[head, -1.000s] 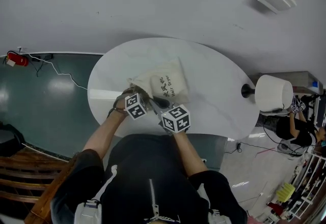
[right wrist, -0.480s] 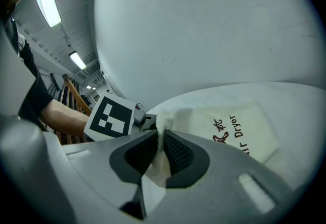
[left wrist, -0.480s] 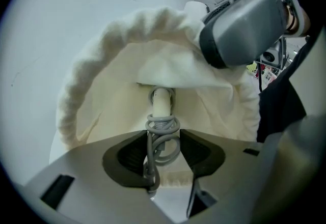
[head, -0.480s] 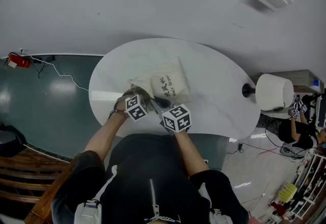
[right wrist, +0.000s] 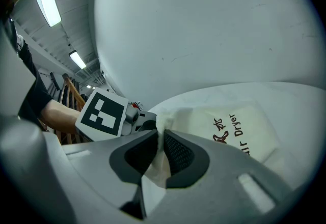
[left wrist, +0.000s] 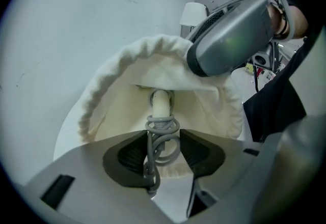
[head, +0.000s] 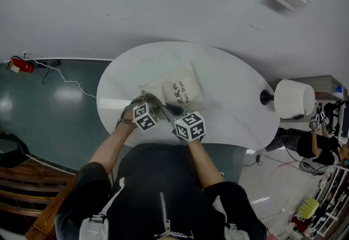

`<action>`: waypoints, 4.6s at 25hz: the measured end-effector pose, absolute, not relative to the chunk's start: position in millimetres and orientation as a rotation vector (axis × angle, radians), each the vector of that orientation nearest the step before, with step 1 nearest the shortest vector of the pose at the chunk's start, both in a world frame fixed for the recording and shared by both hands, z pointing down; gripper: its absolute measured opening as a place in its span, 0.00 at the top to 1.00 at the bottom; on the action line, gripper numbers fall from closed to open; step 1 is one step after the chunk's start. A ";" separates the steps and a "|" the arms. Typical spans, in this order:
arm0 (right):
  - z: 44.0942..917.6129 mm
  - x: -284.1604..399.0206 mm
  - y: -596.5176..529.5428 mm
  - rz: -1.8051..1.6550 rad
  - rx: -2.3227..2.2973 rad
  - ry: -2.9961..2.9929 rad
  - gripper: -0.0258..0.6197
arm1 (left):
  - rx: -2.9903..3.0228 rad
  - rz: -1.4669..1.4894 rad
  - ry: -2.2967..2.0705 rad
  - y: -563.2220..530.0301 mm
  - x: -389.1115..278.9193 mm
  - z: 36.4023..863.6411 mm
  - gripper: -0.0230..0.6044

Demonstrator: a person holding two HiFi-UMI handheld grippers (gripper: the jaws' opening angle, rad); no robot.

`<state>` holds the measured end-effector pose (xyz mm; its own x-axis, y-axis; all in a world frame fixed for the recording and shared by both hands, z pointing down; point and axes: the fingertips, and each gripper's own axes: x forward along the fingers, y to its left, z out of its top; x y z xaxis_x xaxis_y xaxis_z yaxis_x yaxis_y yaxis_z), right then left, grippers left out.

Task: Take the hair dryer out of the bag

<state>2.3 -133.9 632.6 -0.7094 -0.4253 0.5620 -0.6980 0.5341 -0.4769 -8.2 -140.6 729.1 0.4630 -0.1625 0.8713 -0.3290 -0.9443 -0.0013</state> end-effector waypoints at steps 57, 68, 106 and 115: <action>639.2 -1.9 -134.2 0.964 0.933 -2.380 0.90 | 2.436 1.480 -0.551 -100.7 -98.2 723.6 0.64; 640.4 -3.7 -132.0 0.967 0.924 -2.372 0.90 | 2.410 1.493 -0.565 -92.1 -118.4 732.4 0.64; 645.9 -4.8 -129.0 0.978 0.916 -2.377 0.90 | 2.365 1.497 -0.552 -92.7 -136.4 718.7 0.64; 645.7 -4.5 -130.4 0.990 0.928 -2.379 0.90 | 2.433 1.430 -0.530 -102.6 -107.0 703.8 0.64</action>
